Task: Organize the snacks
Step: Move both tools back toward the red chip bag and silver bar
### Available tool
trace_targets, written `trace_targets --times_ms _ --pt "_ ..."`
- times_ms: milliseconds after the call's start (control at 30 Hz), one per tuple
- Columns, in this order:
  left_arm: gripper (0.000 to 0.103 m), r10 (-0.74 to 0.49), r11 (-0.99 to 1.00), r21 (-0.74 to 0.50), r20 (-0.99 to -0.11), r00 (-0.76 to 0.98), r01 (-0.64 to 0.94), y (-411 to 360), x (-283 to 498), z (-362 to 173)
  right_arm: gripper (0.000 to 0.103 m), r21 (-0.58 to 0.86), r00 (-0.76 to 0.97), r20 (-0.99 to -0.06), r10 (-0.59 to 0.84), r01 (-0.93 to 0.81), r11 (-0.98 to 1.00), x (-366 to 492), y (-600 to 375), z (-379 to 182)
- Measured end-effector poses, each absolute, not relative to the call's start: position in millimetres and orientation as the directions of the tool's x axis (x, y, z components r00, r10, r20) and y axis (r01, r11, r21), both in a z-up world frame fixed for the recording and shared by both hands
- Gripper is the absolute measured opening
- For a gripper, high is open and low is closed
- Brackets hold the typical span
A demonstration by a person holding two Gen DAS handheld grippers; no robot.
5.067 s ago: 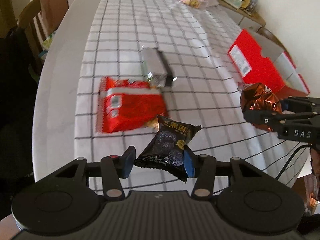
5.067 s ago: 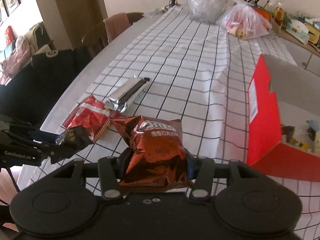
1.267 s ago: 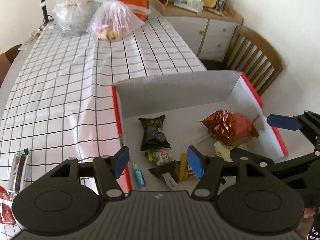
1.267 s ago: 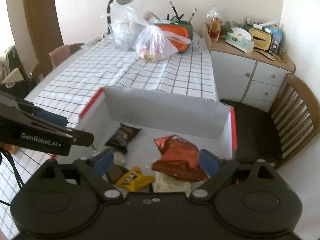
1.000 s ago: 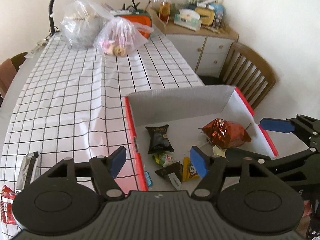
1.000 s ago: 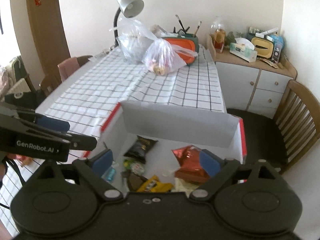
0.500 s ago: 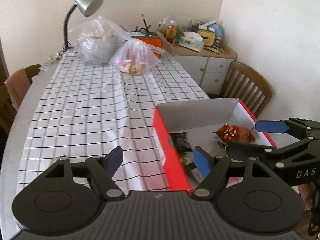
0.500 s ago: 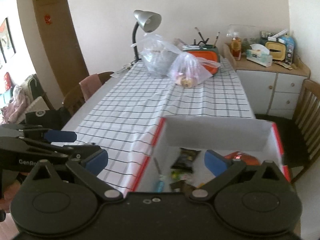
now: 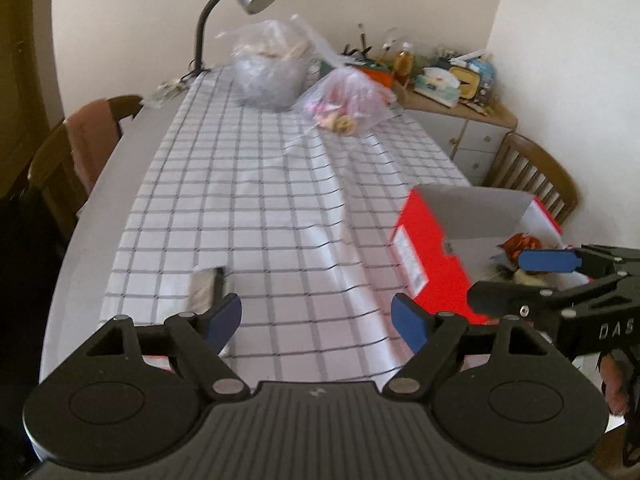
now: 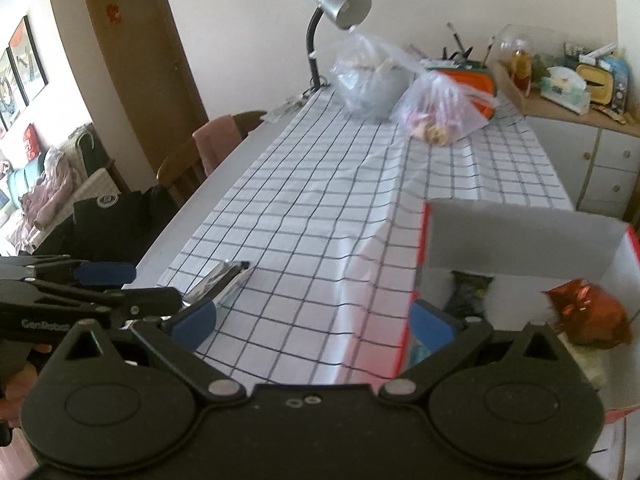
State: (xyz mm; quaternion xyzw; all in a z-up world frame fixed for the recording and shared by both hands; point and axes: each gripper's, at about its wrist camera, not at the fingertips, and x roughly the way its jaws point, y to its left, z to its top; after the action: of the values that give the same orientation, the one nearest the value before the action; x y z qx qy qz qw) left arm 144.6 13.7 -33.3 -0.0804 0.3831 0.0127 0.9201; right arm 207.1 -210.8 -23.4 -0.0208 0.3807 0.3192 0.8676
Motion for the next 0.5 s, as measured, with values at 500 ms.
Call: trace_targets --times_ms 500 --pt "0.082 -0.062 0.996 -0.085 -0.743 0.666 -0.002 99.0 120.3 -51.9 0.103 0.179 0.456 -0.745 0.487 -0.567 0.804 210.0 -110.8 -48.4"
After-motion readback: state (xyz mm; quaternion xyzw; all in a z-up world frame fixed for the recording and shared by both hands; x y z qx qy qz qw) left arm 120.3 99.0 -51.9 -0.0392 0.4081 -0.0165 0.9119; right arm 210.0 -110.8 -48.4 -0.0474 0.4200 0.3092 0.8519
